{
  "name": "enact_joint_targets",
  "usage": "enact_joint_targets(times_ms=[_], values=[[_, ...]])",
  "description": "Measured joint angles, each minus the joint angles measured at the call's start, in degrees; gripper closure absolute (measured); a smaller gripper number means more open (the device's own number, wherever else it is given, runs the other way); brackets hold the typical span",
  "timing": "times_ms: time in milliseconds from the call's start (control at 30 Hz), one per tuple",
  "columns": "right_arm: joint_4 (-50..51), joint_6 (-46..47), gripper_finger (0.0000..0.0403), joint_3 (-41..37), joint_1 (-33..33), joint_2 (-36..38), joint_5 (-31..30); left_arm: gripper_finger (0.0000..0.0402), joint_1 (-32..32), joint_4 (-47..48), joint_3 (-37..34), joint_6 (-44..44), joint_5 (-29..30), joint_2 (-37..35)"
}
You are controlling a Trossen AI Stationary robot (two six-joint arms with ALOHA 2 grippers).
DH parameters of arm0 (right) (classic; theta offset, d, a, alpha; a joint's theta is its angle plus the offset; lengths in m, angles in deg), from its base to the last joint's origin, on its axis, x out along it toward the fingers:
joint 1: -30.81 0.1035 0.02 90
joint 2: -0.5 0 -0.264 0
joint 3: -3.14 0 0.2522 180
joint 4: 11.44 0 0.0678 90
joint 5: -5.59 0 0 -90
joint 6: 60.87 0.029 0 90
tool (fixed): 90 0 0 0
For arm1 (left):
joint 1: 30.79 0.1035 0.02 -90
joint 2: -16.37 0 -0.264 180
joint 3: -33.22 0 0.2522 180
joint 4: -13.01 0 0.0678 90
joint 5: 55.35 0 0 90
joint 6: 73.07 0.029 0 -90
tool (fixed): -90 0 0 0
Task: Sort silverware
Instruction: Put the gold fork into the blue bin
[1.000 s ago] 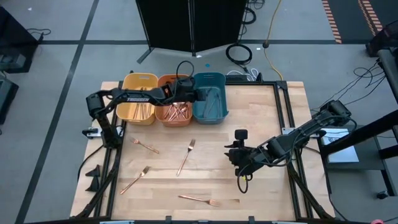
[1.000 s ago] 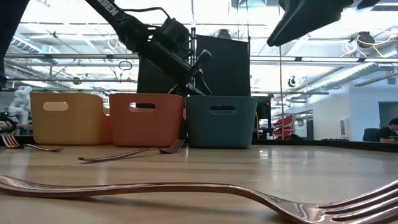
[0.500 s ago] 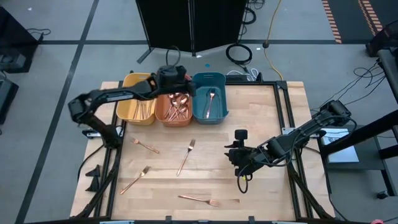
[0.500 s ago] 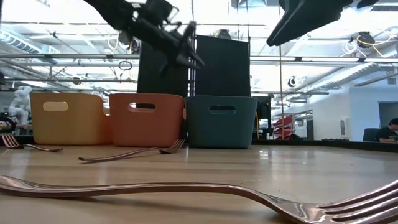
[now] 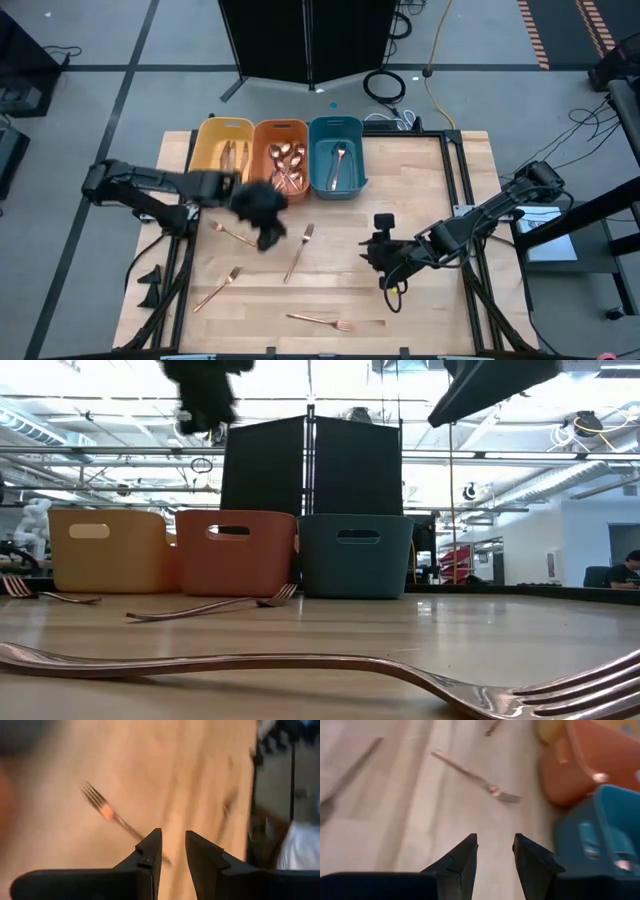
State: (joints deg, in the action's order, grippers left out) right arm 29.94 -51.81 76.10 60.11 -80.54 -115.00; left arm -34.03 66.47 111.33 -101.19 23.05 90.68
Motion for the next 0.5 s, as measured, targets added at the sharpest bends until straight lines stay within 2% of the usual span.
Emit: enact_joint_targets(times_ms=[100,200,300,400,500], values=[[0.1,1.0,0.0284,0.0,0.9,0.0,3.8,0.032,-8.2,0.9,0.0,-4.1,2.0,0.9],[0.4,1.8,0.0284,0.0,2.4,0.0,5.3,0.032,-15.4,-2.6,-0.1,-7.8,7.4,2.4],[0.4,2.1,0.0284,0.0,4.1,0.0,5.3,0.032,-21.3,-14.0,0.0,-5.1,11.5,6.3],[0.4,2.1,0.0284,0.0,5.1,0.0,5.3,0.032,-25.9,-29.1,0.0,2.3,11.9,13.2],[-0.2,2.1,0.0284,0.0,5.3,0.0,5.2,0.032,-28.2,-40.2,0.3,4.1,11.9,20.4]])
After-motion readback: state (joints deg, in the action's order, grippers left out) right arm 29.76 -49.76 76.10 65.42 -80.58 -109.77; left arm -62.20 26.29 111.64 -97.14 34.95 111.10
